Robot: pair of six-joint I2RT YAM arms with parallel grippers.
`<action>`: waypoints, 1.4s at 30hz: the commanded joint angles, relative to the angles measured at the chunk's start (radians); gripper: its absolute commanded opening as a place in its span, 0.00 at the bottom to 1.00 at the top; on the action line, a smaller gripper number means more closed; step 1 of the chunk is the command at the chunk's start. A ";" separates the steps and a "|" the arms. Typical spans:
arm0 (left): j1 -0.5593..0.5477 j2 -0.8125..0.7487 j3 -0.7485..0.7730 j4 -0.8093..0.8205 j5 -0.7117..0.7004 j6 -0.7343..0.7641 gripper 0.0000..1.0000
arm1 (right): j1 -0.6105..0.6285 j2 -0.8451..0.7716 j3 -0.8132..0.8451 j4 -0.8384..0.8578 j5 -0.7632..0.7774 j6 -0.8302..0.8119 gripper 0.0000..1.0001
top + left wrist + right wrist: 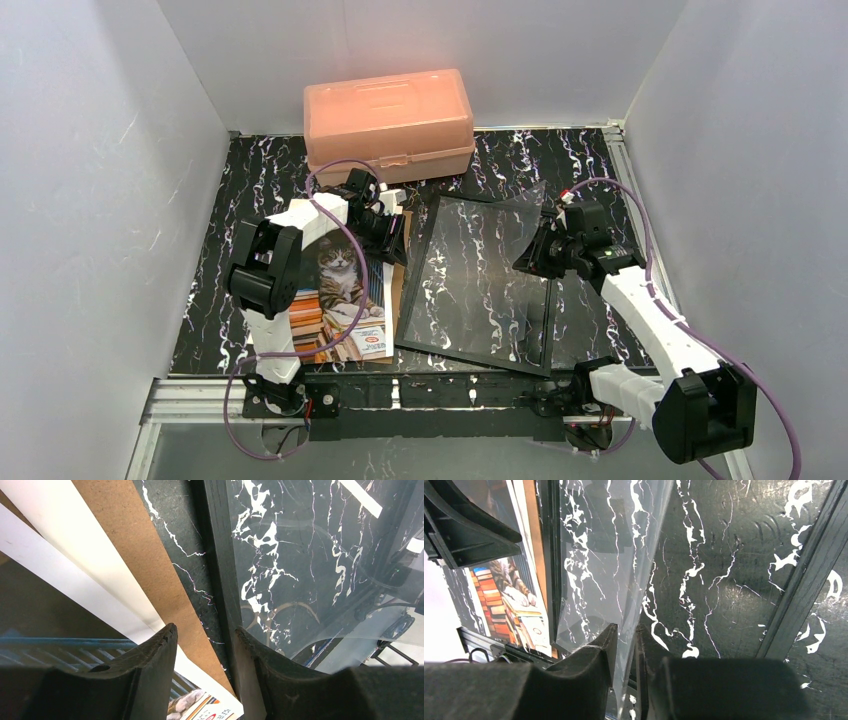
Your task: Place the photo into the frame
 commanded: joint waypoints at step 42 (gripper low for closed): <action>0.001 0.034 -0.024 0.015 0.035 -0.010 0.26 | -0.002 -0.102 0.060 0.252 -0.263 0.019 0.01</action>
